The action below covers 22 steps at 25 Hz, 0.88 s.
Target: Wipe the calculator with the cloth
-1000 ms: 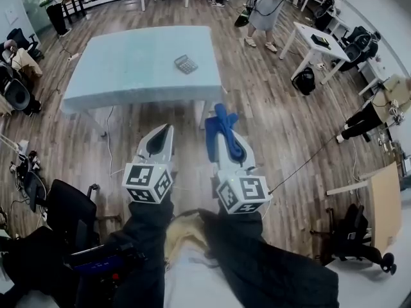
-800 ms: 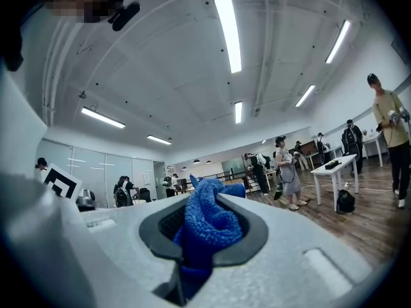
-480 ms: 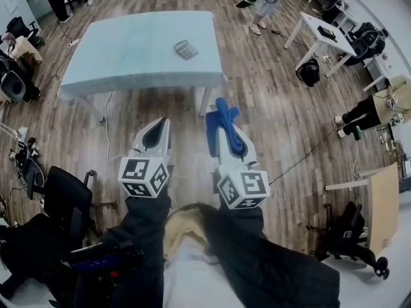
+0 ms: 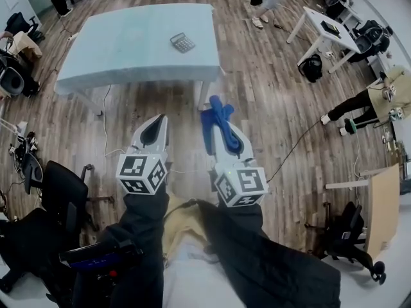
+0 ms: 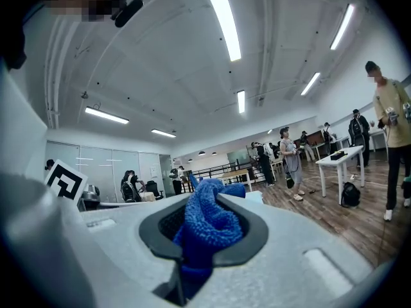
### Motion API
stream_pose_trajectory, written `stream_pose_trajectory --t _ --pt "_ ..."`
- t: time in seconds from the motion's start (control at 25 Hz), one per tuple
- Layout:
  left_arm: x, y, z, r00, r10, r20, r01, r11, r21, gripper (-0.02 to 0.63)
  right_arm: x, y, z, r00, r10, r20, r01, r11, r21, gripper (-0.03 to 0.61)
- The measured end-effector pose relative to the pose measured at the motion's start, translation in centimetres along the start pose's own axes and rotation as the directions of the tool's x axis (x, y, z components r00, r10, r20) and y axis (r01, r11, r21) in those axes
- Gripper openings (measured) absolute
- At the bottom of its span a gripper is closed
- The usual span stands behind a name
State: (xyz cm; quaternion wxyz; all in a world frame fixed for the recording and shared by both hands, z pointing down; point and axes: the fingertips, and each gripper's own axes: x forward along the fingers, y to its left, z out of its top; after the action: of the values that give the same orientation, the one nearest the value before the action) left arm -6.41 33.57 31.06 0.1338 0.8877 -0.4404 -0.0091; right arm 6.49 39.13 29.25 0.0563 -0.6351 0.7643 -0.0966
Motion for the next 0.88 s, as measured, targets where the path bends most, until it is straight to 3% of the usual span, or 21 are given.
stream_pose_trajectory --t 0.44,0.88 --pt "4.3 3.0 -1.0 1.000 0.010 -0.024 -0.011 1.000 -0.020 0.002 4.1 -2.1 -1.9 0.999 -0.010 -0.037 0.010 1.000 0.019 0.058" --pt "18.0 13.0 2.6 1.000 -0.013 -0.020 0.012 0.999 -0.042 0.002 20.6 -5.9 -0.8 0.997 -0.056 -0.047 0.057 0.998 0.011 0.058"
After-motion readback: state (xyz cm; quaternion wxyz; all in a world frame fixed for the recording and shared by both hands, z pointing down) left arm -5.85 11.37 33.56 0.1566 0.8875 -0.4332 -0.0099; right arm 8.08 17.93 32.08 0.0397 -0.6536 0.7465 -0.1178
